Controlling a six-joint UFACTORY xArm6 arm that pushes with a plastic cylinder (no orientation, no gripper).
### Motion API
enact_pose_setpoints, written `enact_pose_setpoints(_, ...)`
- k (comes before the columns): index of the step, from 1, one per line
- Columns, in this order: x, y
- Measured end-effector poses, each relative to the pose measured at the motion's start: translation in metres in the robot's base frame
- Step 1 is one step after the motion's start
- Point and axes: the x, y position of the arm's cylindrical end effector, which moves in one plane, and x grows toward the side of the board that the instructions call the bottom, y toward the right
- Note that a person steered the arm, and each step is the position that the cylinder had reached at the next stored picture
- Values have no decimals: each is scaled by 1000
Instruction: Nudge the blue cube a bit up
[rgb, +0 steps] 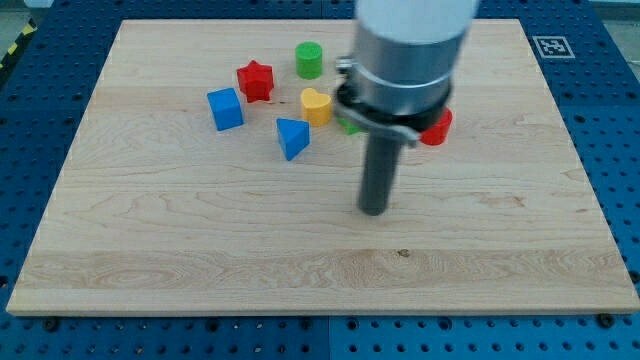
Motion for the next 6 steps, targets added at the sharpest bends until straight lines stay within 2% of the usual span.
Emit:
enact_pose_setpoints(2, -13, -149)
enact_pose_setpoints(3, -59, -161)
enact_pose_setpoints(5, -88, -134)
enact_pose_setpoints(6, -115, -129)
